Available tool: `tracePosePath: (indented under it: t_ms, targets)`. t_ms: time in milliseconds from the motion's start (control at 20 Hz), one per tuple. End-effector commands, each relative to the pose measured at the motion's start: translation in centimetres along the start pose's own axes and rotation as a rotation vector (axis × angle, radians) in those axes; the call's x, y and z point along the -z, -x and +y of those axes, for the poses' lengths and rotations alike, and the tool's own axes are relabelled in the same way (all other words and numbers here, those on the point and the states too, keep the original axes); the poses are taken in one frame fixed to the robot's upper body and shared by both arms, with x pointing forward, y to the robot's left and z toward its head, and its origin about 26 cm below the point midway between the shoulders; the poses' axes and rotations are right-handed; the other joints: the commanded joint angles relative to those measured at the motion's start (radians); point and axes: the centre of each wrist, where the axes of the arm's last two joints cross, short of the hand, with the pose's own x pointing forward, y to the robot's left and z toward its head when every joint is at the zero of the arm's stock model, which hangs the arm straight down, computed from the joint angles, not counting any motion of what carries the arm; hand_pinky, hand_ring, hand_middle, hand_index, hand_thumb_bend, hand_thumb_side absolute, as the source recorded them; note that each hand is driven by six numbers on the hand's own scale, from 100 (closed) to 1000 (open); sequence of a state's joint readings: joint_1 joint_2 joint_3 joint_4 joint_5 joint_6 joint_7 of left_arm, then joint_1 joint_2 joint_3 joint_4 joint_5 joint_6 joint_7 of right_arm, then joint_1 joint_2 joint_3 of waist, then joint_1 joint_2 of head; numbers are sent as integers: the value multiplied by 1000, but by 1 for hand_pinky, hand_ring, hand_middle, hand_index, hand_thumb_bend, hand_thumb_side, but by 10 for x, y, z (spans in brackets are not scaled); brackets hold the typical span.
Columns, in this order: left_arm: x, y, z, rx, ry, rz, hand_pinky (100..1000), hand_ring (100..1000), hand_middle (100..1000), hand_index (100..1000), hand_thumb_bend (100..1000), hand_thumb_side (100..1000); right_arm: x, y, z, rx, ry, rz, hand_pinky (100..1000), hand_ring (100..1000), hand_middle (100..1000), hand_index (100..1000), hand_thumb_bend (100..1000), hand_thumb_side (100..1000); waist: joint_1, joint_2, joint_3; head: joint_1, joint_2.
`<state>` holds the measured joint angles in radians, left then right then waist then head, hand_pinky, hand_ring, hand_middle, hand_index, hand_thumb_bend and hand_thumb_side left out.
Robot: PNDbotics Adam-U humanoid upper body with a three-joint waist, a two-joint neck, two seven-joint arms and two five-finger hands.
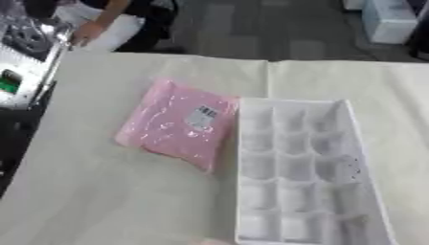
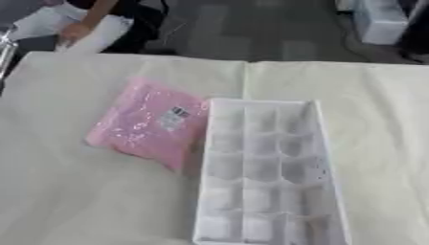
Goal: Pick up objects on the table and place them in the box.
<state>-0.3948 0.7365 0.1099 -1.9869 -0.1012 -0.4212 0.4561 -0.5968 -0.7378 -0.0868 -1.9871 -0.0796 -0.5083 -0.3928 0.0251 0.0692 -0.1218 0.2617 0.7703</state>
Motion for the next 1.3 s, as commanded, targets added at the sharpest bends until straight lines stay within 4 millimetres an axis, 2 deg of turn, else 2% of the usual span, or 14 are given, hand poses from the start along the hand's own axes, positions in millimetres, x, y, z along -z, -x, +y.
tracePosePath:
  t_ms: [50,450,700,1300]
  targets:
    - [6,-3,6,29,19,-19,567,667,747,780,353,833,7,-4,-4,-18,-11,-26,660,763,768,770,100,917,0,-16,-2,-20,0]
    - [0,-2,11,71,101,28,557,652,749,779,362,833,6,-4,-5,-28,-14,-26,660,762,767,769,100,915,-1,-16,-2,-27,0]
    - [-9,-1,20,123,225,92,549,639,752,780,382,824,5,-4,-5,-33,-22,-20,660,762,767,769,100,913,8,-15,3,-29,0]
    - [-18,-1,26,156,383,129,548,634,758,784,423,802,4,-4,-5,-35,-35,-13,659,761,767,768,100,909,27,-15,-7,-35,0]
